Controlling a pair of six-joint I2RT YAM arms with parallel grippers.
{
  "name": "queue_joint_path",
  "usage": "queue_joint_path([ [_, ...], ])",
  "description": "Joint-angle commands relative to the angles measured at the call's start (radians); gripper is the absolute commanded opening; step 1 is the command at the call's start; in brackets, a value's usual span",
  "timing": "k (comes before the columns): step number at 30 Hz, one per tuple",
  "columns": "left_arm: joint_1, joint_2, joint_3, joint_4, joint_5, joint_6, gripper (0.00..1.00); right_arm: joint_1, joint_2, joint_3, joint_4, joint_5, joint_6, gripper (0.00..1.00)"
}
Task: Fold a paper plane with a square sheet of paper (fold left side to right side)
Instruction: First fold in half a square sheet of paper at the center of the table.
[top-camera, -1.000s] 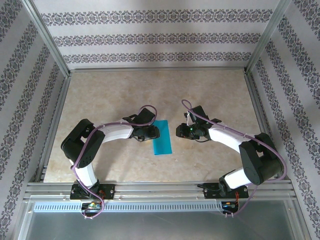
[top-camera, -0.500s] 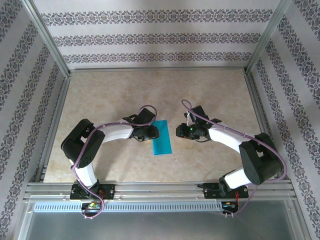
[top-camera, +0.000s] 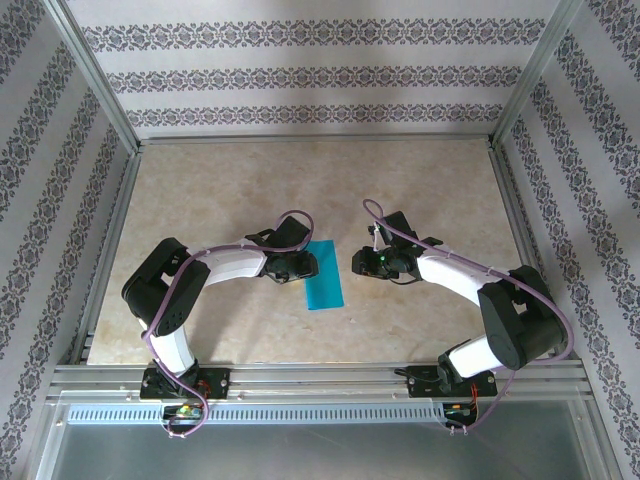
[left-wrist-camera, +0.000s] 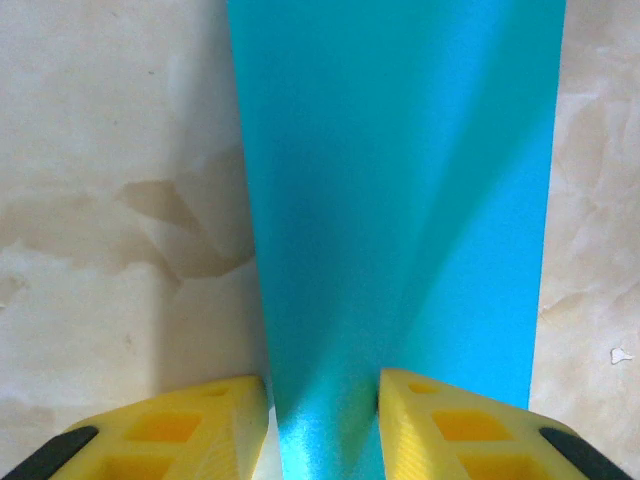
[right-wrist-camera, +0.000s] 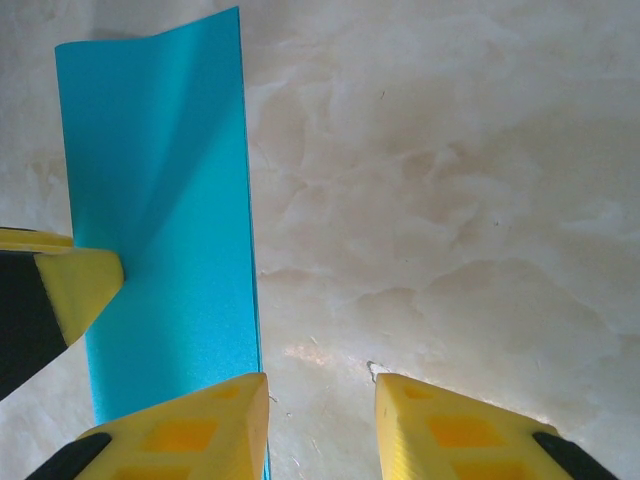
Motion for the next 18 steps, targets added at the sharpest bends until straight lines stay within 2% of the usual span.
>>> queue_joint_path([
  [1, -0.014, 0.1, -0.033, -0.001, -0.061, -0.009, 0.38, 0.008, 0.015, 0.022, -0.008, -0.025, -0.017, 0.35],
  [18, -0.012, 0.122, -0.018, -0.009, -0.052, -0.012, 0.39, 0.014, 0.051, 0.027, 0.024, -0.102, -0.008, 0.35],
])
